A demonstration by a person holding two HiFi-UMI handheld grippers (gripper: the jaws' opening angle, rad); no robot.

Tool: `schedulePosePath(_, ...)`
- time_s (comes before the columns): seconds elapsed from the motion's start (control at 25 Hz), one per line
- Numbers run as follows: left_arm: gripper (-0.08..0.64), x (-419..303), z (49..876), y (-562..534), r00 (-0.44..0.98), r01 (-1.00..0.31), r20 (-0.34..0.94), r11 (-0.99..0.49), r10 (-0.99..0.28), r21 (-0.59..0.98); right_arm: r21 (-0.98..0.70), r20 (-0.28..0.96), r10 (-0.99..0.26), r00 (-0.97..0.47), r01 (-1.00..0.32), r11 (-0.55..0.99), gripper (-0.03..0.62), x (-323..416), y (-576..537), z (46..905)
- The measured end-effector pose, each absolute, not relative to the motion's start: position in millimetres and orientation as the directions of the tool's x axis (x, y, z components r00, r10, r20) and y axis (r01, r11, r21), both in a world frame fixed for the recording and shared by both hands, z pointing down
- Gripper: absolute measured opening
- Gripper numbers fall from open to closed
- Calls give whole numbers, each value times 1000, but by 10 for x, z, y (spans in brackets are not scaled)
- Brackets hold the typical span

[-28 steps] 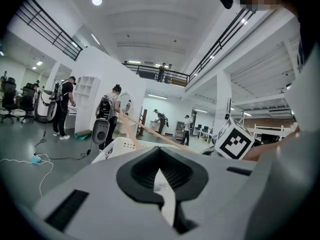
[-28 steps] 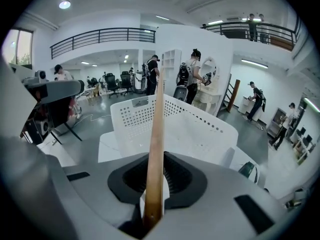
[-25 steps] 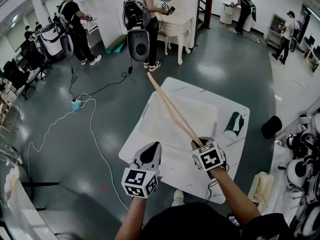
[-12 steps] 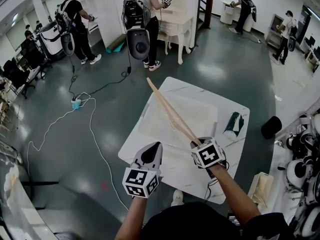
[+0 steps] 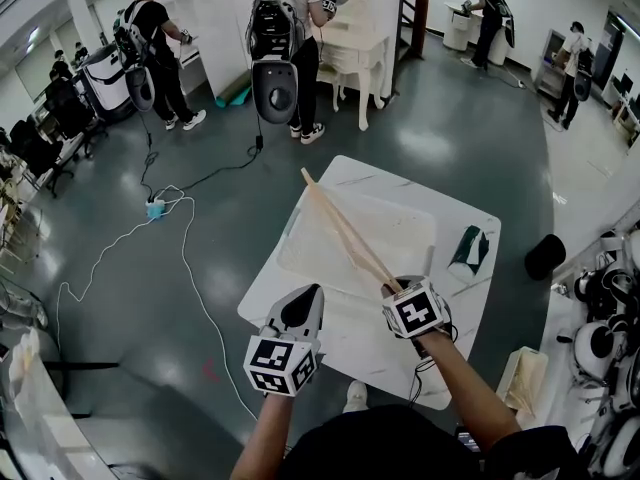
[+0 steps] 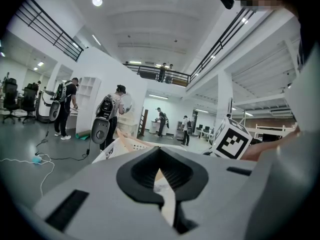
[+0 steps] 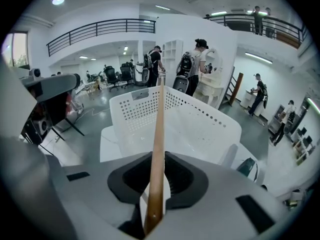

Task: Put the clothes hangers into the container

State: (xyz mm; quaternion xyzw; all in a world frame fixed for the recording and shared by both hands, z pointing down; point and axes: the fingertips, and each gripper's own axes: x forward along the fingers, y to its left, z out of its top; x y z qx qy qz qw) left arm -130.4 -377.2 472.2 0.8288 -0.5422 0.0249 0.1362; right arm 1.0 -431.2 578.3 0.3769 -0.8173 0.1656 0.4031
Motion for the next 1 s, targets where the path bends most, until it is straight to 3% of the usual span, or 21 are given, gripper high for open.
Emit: schedulePosePath(1.0,3,-1196,4713,-3750,416,-903,188,-381,-890,196,34,691,-572,-441,-771,636,71,70,-4431,5502)
